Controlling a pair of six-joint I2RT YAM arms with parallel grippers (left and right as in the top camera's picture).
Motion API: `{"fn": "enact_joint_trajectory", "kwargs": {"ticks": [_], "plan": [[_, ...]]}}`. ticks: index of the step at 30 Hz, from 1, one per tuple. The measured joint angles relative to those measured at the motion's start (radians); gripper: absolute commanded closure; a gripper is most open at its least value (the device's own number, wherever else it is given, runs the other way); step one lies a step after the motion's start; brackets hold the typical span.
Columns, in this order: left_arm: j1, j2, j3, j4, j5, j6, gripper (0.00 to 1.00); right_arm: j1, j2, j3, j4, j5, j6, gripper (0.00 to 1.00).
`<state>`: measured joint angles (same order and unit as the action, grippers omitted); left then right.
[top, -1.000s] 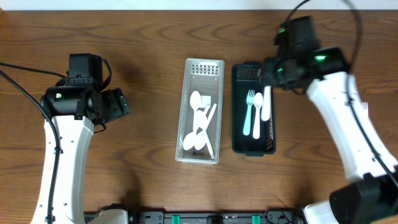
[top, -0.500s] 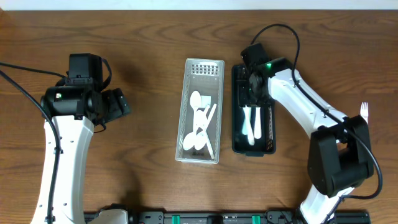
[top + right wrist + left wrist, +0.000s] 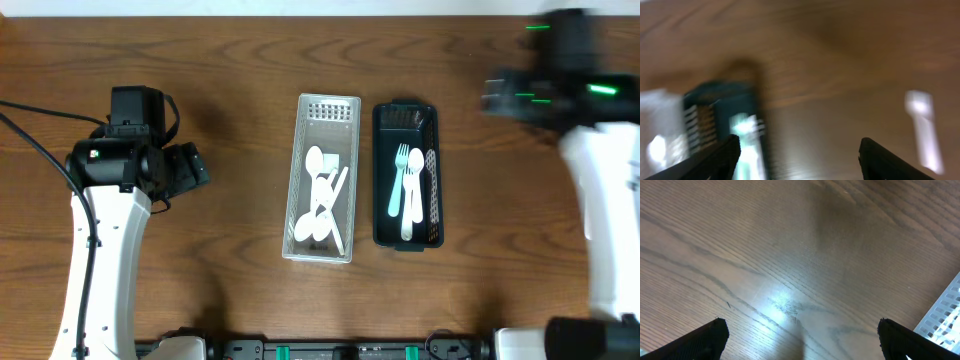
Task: Pack container
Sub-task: 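Return the right gripper and grasp the last white fork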
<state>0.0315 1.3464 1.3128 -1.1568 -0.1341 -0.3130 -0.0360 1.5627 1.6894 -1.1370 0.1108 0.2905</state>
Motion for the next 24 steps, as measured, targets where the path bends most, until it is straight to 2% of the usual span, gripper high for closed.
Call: {"fn": "enact_joint_trajectory", "kwargs": {"ticks": [2,8,15,24], "plan": [[0.000,0.000,0.000,0.000,0.000,0.000,0.02,-0.153,-0.019,0.002,-0.027,0.001,-0.037,0.17],[0.000,0.000,0.000,0.000,0.000,0.000,0.02,-0.433,0.056,-0.024,-0.031,-0.031,-0.159,0.10],[0.000,0.000,0.000,0.000,0.000,0.000,0.02,-0.558,0.230,-0.060,-0.005,-0.048,-0.306,0.09],[0.000,0.000,0.000,0.002,0.000,0.000,0.02,-0.579,0.479,-0.064,-0.002,-0.056,-0.449,0.11]]}}
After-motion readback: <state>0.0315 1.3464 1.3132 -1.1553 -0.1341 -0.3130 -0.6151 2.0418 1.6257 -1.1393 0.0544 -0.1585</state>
